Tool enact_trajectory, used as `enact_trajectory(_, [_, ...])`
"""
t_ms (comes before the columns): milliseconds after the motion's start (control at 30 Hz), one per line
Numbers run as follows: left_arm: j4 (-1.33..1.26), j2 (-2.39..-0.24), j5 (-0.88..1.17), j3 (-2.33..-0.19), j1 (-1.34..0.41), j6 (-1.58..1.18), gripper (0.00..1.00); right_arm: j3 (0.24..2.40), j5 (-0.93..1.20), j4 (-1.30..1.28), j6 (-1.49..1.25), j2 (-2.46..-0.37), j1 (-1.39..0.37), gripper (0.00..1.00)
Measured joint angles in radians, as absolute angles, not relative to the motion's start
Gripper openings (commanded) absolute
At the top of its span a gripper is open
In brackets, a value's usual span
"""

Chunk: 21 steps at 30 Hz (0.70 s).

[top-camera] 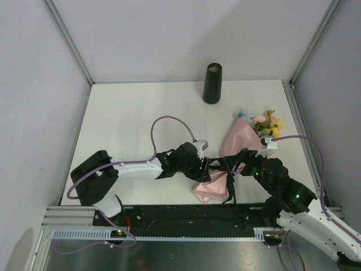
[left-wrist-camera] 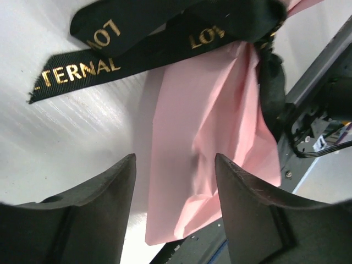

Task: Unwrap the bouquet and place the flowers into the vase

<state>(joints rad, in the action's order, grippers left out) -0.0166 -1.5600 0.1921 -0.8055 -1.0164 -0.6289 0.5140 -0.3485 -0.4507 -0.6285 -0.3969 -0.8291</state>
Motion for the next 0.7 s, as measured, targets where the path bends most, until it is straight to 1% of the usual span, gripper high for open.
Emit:
enact_trajectory(100, [-0.013,-1.600,0.200,-0.806,-1.020,-0.629,0.55,0.513,-0.347,-0.434,-0.629,-0.397,-0.829,0.89])
enact_trajectory(167, [-0.017,-1.614,0.209,-0.806,-1.021,-0.630,0.44,0.513,-0.347,-0.428,-0.629,-0.398,-0.829,0.89])
enact_trajectory(267, [-0.023,-1.626,0.222,-0.810,-1.021,-0.636,0.20,0.512,-0.347,-0.427,-0.629,-0.401,-0.829,0.88])
enact_trajectory(333, [-0.027,-1.628,0.221,-0.812,-1.022,-0.643,0.07,0.510,-0.347,-0.426,-0.628,-0.401,-0.829,0.87])
enact_trajectory(367, [-0.028,-1.627,0.220,-0.812,-1.022,-0.647,0.04,0.509,-0.347,-0.423,-0.628,-0.401,-0.829,0.87])
enact_trajectory(467, [-0.028,-1.618,0.214,-0.812,-1.019,-0.657,0.01,0.495,-0.348,-0.405,-0.628,-0.407,-0.829,0.85])
enact_trajectory(700, [-0.033,-1.546,0.209,-0.779,-0.958,-0.705,0.00,0.475,-0.284,-0.362,-0.624,-0.523,-0.811,0.77])
